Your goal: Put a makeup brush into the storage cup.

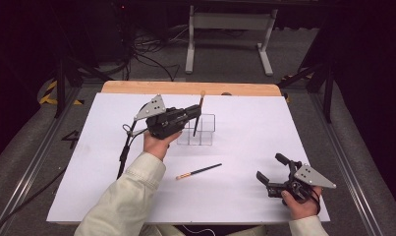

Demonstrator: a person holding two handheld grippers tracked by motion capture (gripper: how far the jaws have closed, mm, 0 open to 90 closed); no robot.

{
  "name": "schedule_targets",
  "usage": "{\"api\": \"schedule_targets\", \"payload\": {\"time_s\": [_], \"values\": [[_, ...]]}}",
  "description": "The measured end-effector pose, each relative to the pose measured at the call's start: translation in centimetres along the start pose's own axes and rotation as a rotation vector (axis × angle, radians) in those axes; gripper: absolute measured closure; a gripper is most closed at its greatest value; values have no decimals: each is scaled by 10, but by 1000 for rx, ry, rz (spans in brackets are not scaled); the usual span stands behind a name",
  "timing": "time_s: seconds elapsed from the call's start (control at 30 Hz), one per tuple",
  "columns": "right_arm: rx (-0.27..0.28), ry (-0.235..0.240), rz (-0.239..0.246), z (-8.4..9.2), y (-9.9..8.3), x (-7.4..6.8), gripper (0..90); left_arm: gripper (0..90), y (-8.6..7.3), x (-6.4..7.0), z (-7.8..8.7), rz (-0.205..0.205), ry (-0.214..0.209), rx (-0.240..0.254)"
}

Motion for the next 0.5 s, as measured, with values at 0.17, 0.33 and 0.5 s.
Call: {"api": "schedule_targets", "payload": {"time_s": [0.17,0.33,0.5], "values": [[1,4,1,0,0,0,18,830,-1,-3,-3,-4,20,30],[1,4,-2,0,0,0,18,829,-2,-5,-5,-36,49,30],[0,8,-2,0,0,-1,18,829,-6,-10,-8,-51,69,34]]}}
Point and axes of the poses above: each handheld gripper's, and its own axes: z roughly backward along the jaws, y roughly out of its top, x roughly to its right, the point moved 3 cm from there along -z, roughly forward along the jaws, and after that the axes turned 6 degrees about x, right-handed, at the moved point
